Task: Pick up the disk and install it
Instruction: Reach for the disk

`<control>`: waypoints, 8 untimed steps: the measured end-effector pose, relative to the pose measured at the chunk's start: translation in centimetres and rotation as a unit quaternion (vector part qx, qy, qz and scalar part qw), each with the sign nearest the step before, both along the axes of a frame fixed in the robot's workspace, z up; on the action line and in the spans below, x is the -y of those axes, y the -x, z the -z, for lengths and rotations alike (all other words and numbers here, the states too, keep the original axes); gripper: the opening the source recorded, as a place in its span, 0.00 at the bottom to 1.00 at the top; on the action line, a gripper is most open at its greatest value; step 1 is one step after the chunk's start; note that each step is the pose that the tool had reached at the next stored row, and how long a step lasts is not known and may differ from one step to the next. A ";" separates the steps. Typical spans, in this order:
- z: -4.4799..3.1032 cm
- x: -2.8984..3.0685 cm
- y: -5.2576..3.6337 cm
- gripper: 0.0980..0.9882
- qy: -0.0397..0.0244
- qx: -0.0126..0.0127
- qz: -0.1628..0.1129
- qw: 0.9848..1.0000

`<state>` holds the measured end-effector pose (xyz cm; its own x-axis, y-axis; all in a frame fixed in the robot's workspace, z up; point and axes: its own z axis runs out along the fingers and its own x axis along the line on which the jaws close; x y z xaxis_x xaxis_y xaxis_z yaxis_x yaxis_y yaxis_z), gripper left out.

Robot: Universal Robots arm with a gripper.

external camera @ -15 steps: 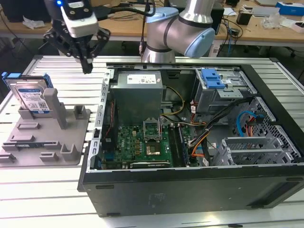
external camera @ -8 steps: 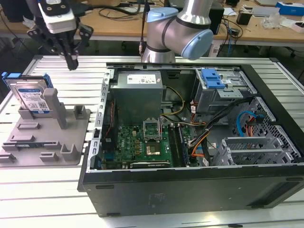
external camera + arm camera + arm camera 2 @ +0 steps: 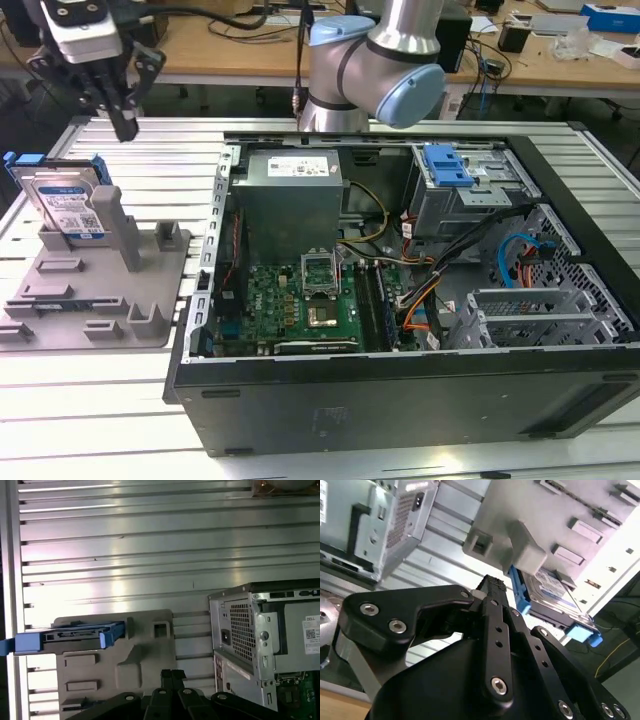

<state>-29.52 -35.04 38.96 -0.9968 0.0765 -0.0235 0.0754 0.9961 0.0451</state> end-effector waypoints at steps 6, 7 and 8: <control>0.11 -1.61 3.82 0.01 0.000 0.000 0.000 1.000; 0.14 -1.84 4.36 0.01 0.000 0.000 0.000 1.000; 0.15 -2.02 4.77 0.01 0.000 0.000 0.000 1.000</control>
